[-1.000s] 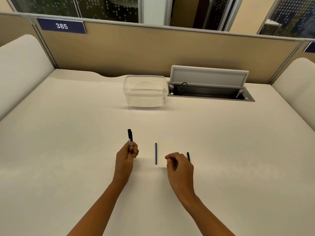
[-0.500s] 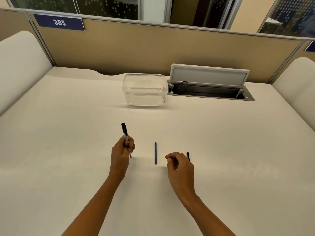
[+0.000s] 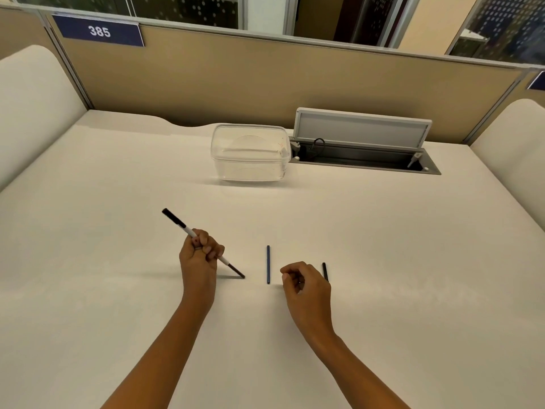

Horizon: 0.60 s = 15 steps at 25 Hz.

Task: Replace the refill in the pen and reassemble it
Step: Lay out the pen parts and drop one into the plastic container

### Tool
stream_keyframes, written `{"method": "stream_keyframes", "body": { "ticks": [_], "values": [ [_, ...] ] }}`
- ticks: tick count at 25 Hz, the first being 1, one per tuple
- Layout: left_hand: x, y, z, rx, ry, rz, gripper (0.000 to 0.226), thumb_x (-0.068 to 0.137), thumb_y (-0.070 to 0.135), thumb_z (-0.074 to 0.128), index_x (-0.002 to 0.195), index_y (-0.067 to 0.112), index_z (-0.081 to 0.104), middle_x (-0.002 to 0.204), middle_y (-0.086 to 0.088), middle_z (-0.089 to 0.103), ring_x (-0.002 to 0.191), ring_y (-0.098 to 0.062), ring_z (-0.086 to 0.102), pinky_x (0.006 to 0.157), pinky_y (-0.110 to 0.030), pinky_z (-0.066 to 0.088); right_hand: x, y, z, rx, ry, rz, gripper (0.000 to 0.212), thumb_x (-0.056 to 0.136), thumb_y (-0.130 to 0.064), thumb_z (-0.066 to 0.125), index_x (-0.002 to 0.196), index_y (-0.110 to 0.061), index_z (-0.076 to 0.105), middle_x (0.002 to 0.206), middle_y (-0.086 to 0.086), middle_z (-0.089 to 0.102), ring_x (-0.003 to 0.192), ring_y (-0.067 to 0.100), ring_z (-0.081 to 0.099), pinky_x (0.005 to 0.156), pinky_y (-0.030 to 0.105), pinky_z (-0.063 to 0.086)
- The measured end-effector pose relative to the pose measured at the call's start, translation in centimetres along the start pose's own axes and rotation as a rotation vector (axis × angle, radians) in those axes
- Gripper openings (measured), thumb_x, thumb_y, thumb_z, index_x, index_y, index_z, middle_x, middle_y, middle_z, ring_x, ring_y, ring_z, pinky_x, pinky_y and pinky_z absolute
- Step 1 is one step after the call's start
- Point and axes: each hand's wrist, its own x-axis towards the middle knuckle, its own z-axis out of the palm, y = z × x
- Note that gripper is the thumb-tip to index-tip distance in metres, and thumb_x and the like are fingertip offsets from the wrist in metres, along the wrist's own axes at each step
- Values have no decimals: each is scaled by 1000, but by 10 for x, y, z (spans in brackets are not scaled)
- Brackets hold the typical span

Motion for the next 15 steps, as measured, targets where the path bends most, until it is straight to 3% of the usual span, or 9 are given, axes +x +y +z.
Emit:
{"method": "stream_keyframes", "body": {
  "ticks": [7, 10, 15],
  "values": [
    [6, -2, 5, -208, 56, -81, 42, 92, -11, 17, 66, 16, 37, 47, 9, 37, 42, -6, 33, 49, -17, 33, 12, -10, 32, -44, -149, -63, 22, 80, -15, 73, 101, -12, 70, 97, 3, 65, 75, 7, 58, 69, 5, 45],
    [4, -5, 4, -226, 74, -106, 42, 91, -11, 17, 66, 16, 36, 45, 10, 38, 40, -5, 33, 49, -18, 32, 16, -9, 48, -179, -208, -126, 24, 80, -14, 72, 102, -5, 70, 100, 7, 62, 90, 18, 60, 82, 21, 50],
    [2, -6, 1, -259, 96, -135, 41, 94, -8, 18, 66, 16, 36, 44, 10, 38, 39, -5, 33, 47, -17, 33, 17, -13, 57, -380, -164, -299, 9, 80, -7, 70, 83, 1, 69, 87, 13, 61, 82, 25, 58, 68, 23, 41]
  ]
}}
